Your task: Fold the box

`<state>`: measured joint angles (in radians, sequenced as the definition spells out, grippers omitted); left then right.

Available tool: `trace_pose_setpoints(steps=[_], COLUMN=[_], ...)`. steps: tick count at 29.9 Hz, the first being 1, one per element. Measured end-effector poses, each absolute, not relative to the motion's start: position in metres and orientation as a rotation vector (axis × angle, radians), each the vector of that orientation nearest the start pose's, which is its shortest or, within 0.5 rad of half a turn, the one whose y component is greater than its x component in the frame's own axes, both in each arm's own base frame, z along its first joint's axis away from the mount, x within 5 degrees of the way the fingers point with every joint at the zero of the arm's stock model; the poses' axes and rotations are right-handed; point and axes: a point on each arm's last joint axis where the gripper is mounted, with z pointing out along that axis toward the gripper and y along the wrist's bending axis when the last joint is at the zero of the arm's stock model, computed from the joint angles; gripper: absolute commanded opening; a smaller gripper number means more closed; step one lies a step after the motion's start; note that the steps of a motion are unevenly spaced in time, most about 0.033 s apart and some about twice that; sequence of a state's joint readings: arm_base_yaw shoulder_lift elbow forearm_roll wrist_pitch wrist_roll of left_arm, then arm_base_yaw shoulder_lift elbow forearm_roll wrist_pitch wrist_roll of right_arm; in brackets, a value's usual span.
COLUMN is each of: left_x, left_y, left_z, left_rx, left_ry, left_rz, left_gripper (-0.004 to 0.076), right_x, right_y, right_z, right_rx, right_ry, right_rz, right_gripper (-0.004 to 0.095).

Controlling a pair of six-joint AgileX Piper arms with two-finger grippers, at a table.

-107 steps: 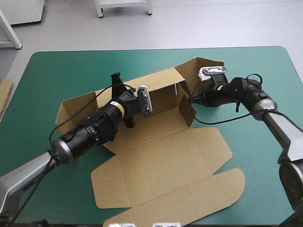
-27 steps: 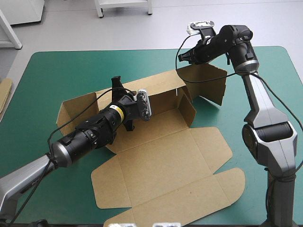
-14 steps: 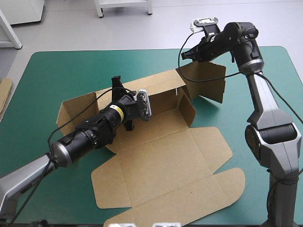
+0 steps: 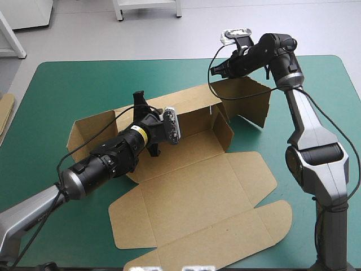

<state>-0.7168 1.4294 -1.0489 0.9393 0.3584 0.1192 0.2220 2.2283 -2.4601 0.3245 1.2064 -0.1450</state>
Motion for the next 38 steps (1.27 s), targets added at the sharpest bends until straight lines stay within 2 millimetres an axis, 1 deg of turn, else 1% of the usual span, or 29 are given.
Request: trace_pose_setpoints(steps=[5,10,17,21,33,38], left_x=[0.259,0.259,0.259,0.259,0.259,0.259], left_y=[-0.192,-0.192,-0.192,-0.192,-0.192,-0.192], left_z=[0.314,0.314,0.314,0.314,0.314,0.314], left_rx=[1.484,1.484,1.483,1.483,1.470,1.470], left_ry=[1.476,1.476,1.476,1.475,1.485,1.484], left_rz=[0.485,0.483,0.483,0.482,0.471,0.470], left_gripper=[-0.0009,-0.0009,-0.0008,-0.0009,-0.0009,-0.0009], right_x=[0.466,0.462,0.460,0.459,0.435,0.427], right_y=[0.132,0.128,0.130,0.130,0.125,0.123], right_z=[0.361,0.370,0.359,0.357,0.362,0.361], right_rx=[-0.444,-0.424,-0.418,-0.418,-0.415,-0.434], right_ry=[2.426,2.417,2.463,2.476,2.530,2.549], right_rz=[0.431,0.401,0.433,0.440,0.445,0.445], right_gripper=[-0.0013,-0.0013,-0.0013,-0.0013,-0.0013,-0.0013])
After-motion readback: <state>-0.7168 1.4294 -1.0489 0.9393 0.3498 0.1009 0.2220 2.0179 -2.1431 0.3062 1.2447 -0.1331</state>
